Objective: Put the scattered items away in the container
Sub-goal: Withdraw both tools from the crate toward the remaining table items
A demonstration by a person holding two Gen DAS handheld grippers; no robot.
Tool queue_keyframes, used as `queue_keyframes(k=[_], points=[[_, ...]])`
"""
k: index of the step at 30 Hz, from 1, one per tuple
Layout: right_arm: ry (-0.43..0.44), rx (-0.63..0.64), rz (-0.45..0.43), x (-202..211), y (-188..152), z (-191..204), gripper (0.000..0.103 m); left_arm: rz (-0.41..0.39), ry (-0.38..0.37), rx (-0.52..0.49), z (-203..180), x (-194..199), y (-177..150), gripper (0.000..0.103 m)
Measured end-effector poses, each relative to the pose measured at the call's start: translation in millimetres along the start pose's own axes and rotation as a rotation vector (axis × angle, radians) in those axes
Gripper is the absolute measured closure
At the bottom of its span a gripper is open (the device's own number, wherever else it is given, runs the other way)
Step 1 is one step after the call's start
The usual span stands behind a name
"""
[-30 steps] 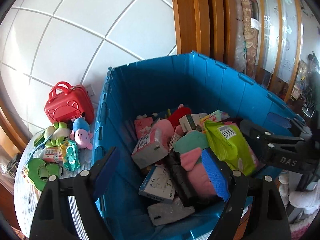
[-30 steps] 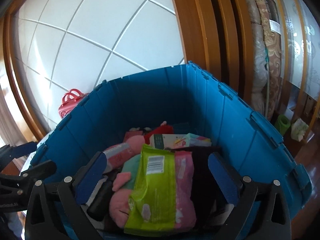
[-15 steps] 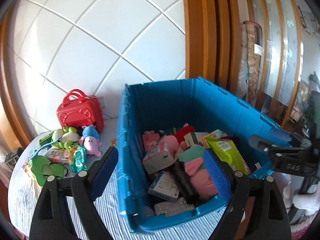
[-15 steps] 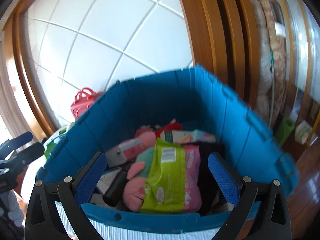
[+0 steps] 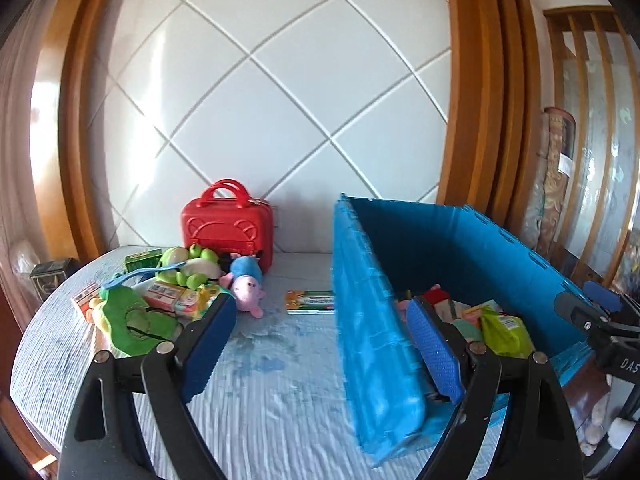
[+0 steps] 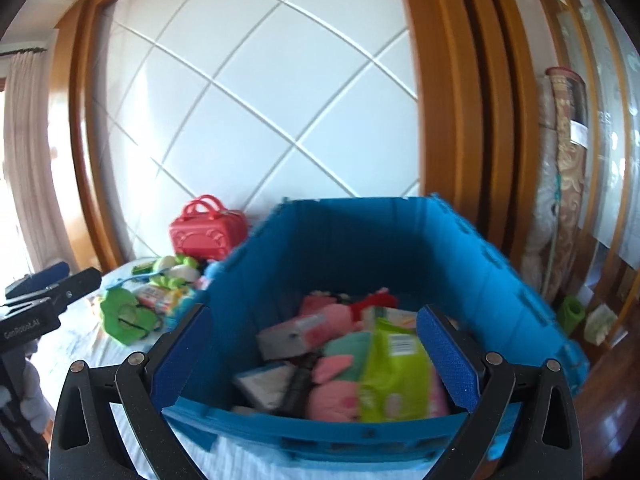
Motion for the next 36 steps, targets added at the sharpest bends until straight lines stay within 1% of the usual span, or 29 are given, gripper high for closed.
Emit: queue_keyframes(k=[3,7,11,14,17,20,22,24,28,31,32,34,36], points=[[0.016,0.005,-0.016,-1.7,5.4,39.2,0.0,-0.01,0.023,0.025,53.3,6.2,-3.3,0.016],[0.05,0.017,-0.04,-8.4,13.3,107.8,0.0,0.032,0.059,0.106,148.7,3.1,-14.4,0.016],[0.069,0.061,-0.06,-18.4,20.4,182.7,0.0,0.067,0.14,0.141,241.1,0.2,-26.2,0.016],[0.095,0.039,-0.042,-30.7,20.5,223.5,0.0,0.082,0.204,0.178,302.6,-0.9,-37.2,0.016],[0.112,0.027,0.006,-47.2,14.6,252.1,0.0,0.108,0.235,0.227,342.9,-6.1,-49.6,0.016],[0.099,0.049,0.052,-65.8,8.7,270.9,0.0,0.129,0.258,0.268,371.0,-14.7,-60.7,0.016],[0.107,0.054,0.071,-77.6,6.5,278.6,0.0,0.144,0.263,0.29,382.0,-20.6,-66.2,0.016],[0.124,0.058,0.098,-92.5,2.9,285.1,0.0,0.161,0.269,0.301,387.7,-28.9,-68.7,0.016],[0.172,0.076,0.162,-132.3,-7.9,297.3,0.0,0.187,0.311,0.29,391.9,-41.6,-66.0,0.016],[0.202,0.086,0.222,-167.1,-17.3,302.5,0.0,0.198,0.362,0.293,399.4,-50.6,-63.1,0.016],[0.224,0.09,0.247,-179.3,-21.4,305.1,0.0,0.208,0.378,0.298,401.3,-55.4,-64.4,0.016],[0.268,0.106,0.279,-200.5,-28.9,310.6,0.0,0.251,0.4,0.303,403.0,-69.7,-71.2,0.016],[0.28,0.114,0.313,-222.1,-38.4,312.6,0.0,0.307,0.41,0.298,403.6,-85.1,-80.2,0.016]])
Point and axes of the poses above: each gripper's, at about its wrist camera, not at the fingertips, and x roughly against the way its jaws point, z to its left, y to its top, the point moved 10 cm from there along -x, roughly the way its jaws point, and after that the axes turned 6 degrees about z, right-handed, at the moved point
